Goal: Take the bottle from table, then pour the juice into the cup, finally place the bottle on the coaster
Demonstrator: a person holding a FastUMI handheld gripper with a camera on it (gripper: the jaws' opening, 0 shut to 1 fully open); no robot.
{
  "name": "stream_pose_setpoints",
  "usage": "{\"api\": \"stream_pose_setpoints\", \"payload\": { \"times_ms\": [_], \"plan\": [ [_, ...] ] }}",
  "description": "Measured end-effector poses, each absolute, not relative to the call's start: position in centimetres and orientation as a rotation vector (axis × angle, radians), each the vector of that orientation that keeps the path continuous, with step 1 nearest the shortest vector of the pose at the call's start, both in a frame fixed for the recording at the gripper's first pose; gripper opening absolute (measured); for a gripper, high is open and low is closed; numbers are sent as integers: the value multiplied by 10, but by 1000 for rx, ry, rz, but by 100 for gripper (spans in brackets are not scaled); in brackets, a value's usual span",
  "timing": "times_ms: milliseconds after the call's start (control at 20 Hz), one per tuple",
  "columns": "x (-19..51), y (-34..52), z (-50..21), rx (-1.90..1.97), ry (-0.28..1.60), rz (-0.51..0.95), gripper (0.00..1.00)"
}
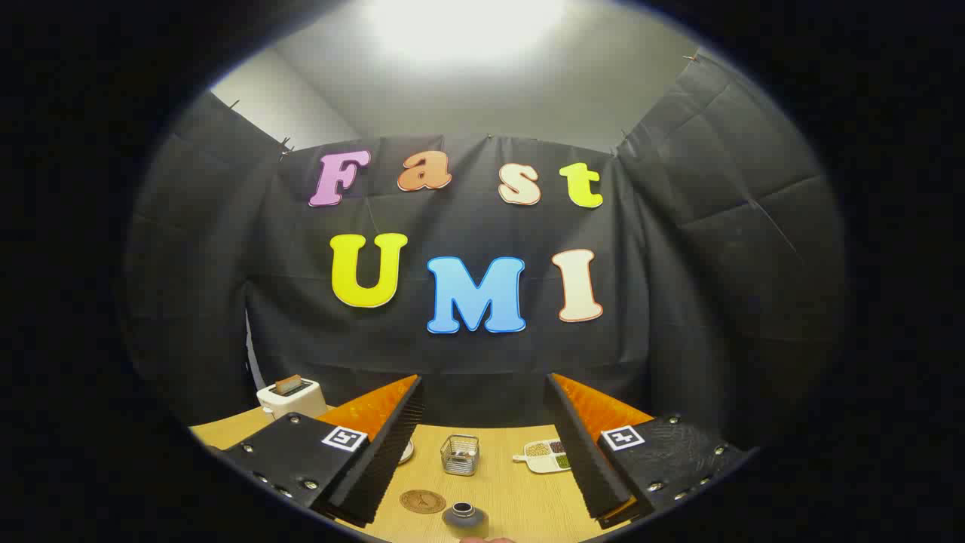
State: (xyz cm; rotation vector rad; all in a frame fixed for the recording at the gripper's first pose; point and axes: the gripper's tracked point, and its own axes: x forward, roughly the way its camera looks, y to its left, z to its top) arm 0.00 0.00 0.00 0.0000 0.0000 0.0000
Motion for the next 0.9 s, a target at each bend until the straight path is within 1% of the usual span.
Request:
{"api": "stream_pose_setpoints", "payload": {
  "times_ms": [700, 900],
  "plan": [
    [0, -3, -11, 0, 15, 12, 97],
    [-6, -2, -16, 11, -36, 33, 98]
  ]
}}
